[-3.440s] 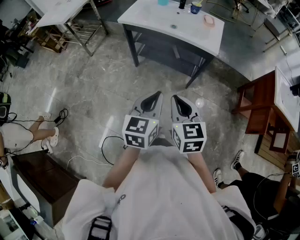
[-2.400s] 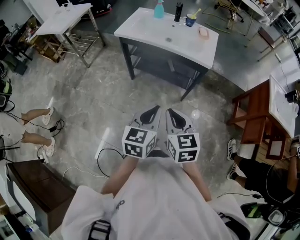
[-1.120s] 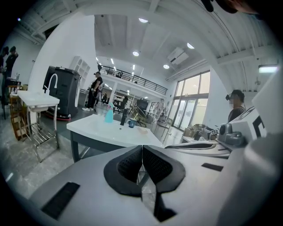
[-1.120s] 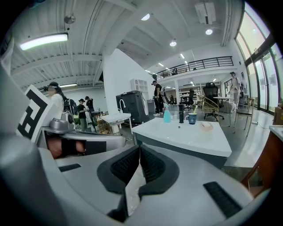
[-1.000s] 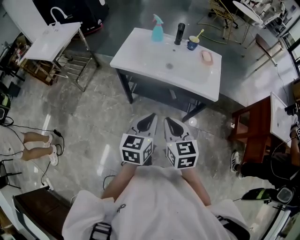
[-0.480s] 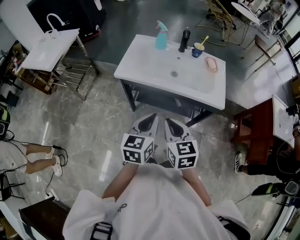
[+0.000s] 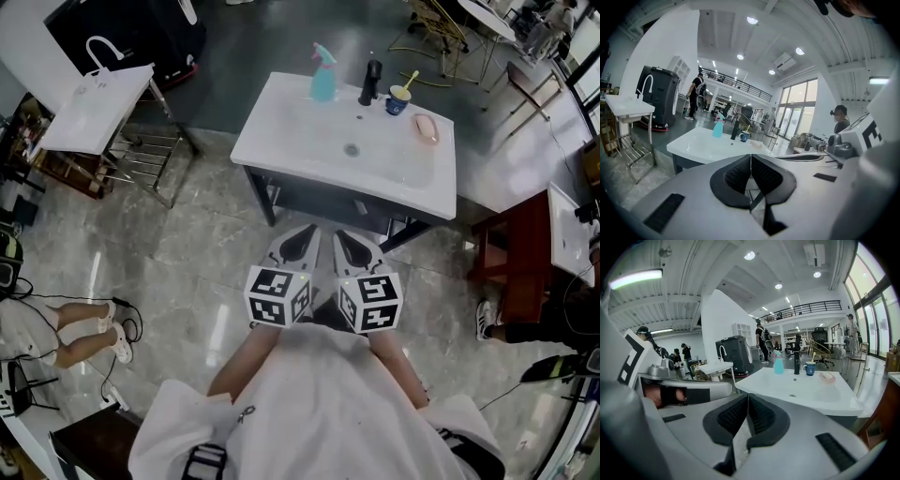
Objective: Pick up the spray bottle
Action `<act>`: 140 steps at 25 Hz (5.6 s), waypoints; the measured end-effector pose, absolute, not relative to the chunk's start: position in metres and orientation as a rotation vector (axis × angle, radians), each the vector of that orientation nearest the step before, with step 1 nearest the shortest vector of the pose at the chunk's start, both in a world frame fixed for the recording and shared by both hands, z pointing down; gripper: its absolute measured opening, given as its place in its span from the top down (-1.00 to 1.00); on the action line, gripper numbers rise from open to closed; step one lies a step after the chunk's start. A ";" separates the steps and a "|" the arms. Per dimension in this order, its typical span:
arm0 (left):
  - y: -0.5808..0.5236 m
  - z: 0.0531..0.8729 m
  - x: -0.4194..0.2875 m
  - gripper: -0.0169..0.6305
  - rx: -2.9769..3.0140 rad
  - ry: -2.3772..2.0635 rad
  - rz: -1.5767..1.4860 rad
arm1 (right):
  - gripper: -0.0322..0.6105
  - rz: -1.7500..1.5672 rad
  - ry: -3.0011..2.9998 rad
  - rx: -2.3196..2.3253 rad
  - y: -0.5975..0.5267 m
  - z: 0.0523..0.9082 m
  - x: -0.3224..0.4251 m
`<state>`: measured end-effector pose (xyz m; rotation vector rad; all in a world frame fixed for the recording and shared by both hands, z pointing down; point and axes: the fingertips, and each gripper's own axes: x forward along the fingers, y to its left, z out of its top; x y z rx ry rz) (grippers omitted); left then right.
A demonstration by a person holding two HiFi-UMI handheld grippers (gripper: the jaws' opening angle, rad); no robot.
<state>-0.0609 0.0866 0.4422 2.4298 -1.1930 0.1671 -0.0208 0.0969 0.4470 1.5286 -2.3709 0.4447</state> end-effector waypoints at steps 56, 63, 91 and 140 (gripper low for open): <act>-0.199 0.457 0.016 0.87 2.230 -1.473 0.151 | 0.81 0.396 -2.571 1.226 -0.206 0.449 0.052; -0.211 0.460 0.021 0.87 2.198 -1.510 0.152 | 0.81 0.417 -2.587 1.189 -0.222 0.453 0.057; -0.293 0.462 -0.046 0.87 2.182 -1.509 0.121 | 0.54 0.459 -2.643 1.276 -0.298 0.448 0.013; -0.402 0.498 -0.084 0.87 2.245 -1.358 0.191 | -0.08 0.317 -2.383 1.497 -0.454 0.508 0.002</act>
